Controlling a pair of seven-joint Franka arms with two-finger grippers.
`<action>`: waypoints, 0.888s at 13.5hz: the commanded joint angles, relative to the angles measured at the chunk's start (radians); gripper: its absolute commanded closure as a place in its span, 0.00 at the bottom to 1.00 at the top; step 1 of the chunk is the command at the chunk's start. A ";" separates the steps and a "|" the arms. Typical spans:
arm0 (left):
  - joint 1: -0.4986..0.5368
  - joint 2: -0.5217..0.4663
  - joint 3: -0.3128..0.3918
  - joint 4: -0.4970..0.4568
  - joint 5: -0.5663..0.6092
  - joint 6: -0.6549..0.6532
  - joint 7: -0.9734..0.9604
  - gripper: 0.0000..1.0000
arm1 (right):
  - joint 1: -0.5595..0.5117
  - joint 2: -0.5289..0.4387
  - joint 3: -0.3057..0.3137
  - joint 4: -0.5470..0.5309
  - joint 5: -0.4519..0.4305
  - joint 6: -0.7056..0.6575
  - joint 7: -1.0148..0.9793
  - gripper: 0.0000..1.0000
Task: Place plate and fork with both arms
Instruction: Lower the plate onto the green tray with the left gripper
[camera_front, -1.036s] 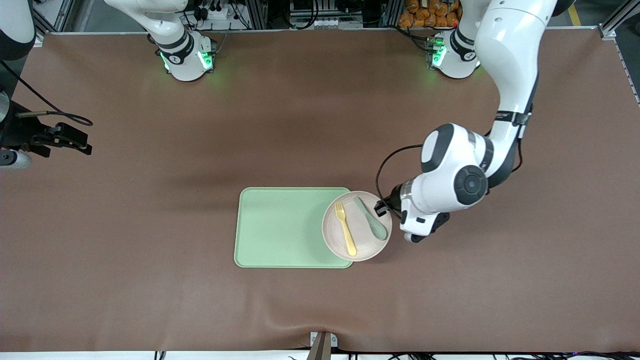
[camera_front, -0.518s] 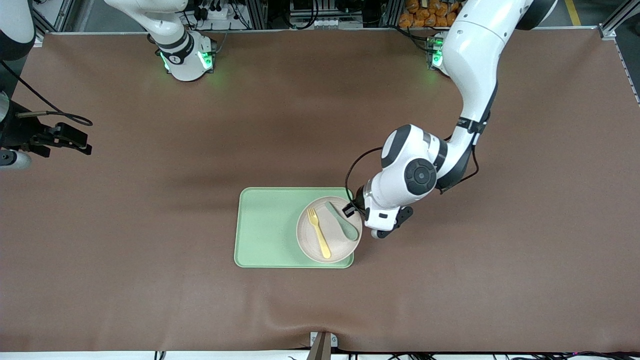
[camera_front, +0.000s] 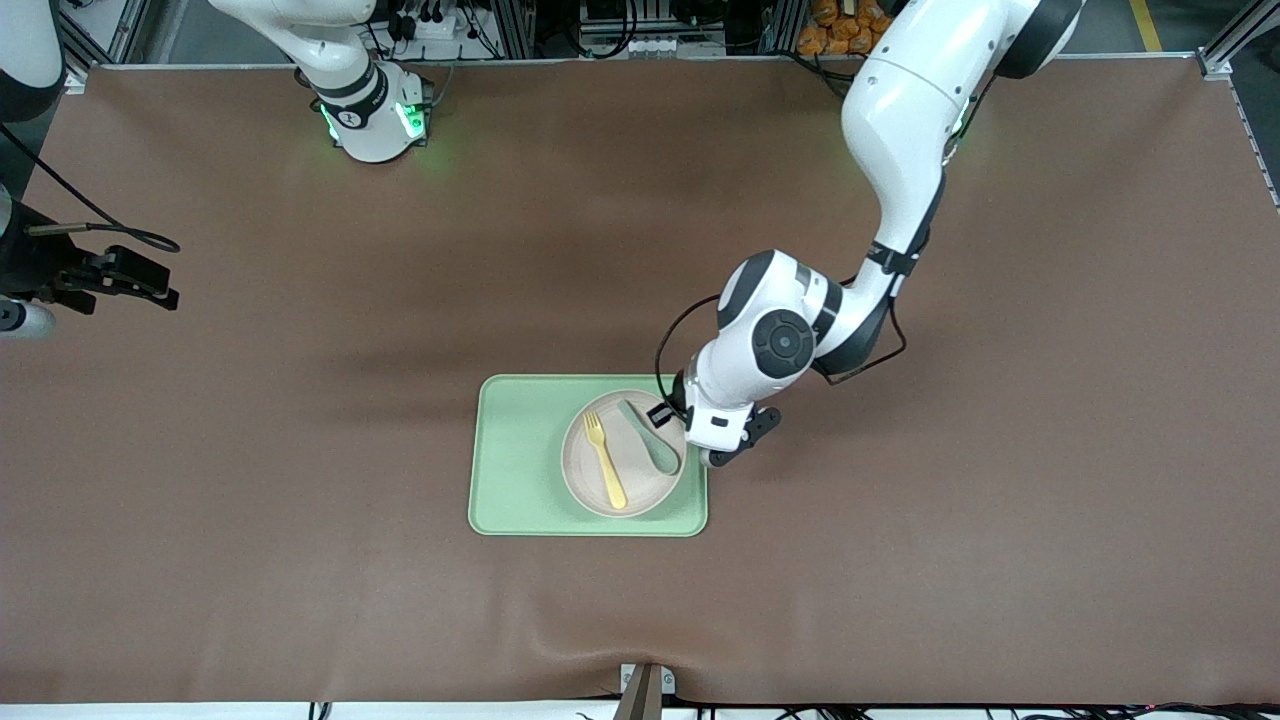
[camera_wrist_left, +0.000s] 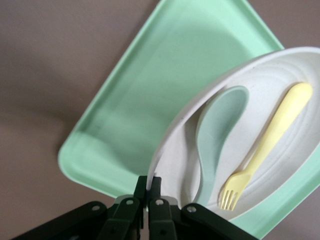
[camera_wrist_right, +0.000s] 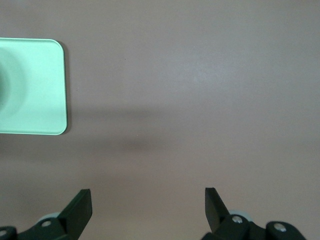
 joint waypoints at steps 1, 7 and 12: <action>-0.024 0.033 0.009 0.034 -0.021 0.043 -0.033 1.00 | -0.025 0.006 0.017 -0.001 0.006 -0.002 -0.014 0.00; -0.082 0.081 0.015 0.036 -0.019 0.143 -0.046 1.00 | -0.029 0.005 0.017 0.000 0.006 -0.017 -0.011 0.00; -0.120 0.073 0.035 0.028 0.074 0.177 -0.038 0.00 | -0.025 0.006 0.018 0.002 0.008 -0.014 -0.014 0.00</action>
